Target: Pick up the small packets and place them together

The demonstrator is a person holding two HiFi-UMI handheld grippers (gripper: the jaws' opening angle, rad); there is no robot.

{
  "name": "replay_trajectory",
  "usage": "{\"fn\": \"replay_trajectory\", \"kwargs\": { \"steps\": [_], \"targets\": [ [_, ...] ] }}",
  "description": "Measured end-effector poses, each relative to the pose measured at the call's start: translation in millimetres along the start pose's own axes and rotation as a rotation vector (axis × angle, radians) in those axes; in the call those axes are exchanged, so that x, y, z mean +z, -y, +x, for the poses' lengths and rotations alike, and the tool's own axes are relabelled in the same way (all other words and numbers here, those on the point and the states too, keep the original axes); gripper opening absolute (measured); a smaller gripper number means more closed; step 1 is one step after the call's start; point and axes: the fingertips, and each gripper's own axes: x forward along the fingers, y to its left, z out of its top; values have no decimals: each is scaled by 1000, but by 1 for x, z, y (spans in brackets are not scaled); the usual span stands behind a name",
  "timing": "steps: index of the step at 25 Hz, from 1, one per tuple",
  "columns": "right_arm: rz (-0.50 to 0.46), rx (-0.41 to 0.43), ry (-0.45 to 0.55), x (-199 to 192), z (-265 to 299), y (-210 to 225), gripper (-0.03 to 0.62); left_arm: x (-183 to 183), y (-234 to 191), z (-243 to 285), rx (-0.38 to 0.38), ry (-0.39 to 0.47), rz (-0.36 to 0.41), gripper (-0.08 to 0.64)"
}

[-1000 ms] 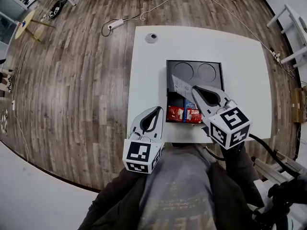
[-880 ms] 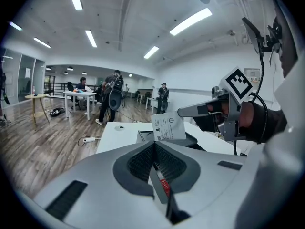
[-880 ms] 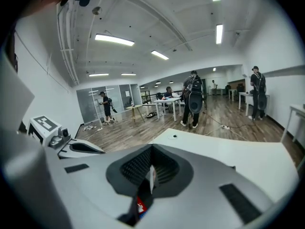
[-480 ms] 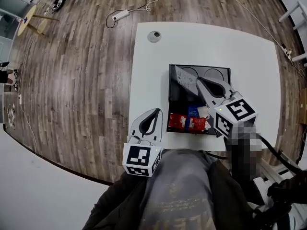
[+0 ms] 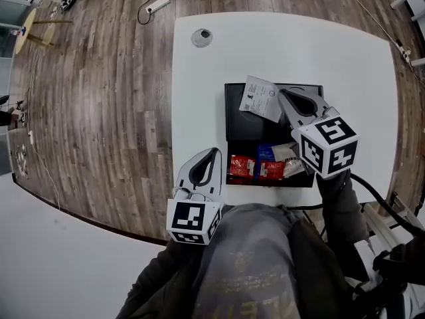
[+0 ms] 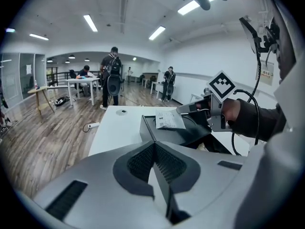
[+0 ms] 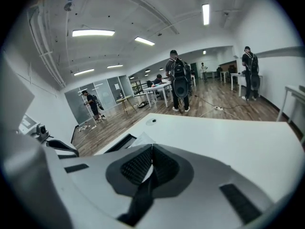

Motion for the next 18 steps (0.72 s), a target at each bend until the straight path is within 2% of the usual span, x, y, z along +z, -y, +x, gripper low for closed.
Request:
{"fn": "replay_trajectory", "kwargs": {
  "steps": [8, 12, 15, 18],
  "targets": [
    [-31, 12, -116, -22, 8, -1, 6, -4, -2, 2, 2, -11, -12, 3],
    [-41, -6, -116, -25, 9, -3, 6, -4, -3, -1, 0, -2, -14, 3],
    [-38, -26, -106, -21, 8, -2, 68, -3, -5, -6, 1, 7, -17, 3],
    [-38, -77, -77, -14, 2, 2, 77, -2, -6, -14, 3, 21, -18, 3]
  ]
}}
